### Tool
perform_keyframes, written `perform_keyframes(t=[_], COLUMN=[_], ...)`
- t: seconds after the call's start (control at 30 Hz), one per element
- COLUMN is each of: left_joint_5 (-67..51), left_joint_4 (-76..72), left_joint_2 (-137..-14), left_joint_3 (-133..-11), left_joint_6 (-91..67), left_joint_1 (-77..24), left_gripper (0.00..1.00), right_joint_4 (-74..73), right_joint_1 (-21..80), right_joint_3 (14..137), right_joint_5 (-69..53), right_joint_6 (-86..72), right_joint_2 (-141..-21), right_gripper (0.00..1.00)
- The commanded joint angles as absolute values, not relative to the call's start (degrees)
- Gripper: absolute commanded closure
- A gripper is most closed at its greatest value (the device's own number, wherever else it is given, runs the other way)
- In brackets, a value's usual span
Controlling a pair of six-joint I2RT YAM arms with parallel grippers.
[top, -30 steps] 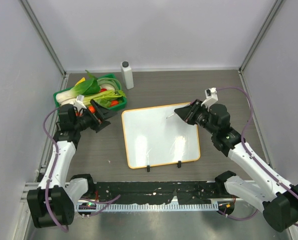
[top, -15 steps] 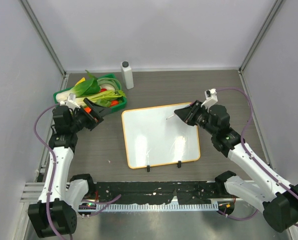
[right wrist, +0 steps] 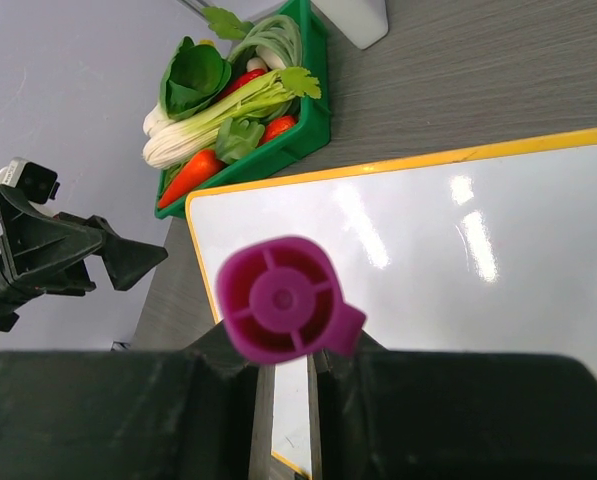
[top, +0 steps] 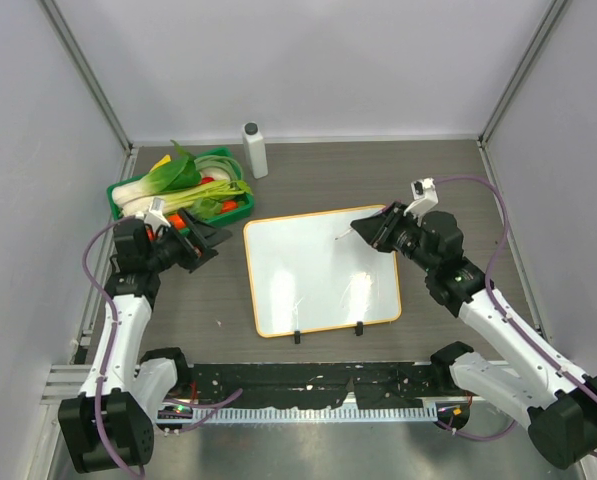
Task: Write a sentence on the whiteboard
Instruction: Hold the whiteboard at the center of the board.
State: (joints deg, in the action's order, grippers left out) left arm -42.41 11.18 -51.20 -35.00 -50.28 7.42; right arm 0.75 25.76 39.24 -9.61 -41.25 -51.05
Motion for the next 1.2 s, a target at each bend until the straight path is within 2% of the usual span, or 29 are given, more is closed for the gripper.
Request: perform_keyframes(t=[0.0,0.43,1.17], left_joint_5=[-46.3,-49.1,-51.8], left_joint_4=[12.6,14.5,12.0], left_joint_2=[-50.3,-49.6,-56.4], left_joint_3=[-35.1,-28.9,-31.7], left_joint_6=[-47.3,-47.0,-47.3], left_joint_1=[7.7,7.8,7.7], left_gripper=[0.0,0.0,0.0], right_joint_4=[2.5,0.4,2.2], right_joint_1=[25.7,25.8,25.8], right_joint_3=[39.6,40.1,39.6], right_joint_5=[-10.1,-9.1,-10.0], right_joint_6=[-39.5,-36.6,-36.0], right_joint_2=[-51.4,-51.0,-53.6], right_gripper=[0.99,0.98,0.98])
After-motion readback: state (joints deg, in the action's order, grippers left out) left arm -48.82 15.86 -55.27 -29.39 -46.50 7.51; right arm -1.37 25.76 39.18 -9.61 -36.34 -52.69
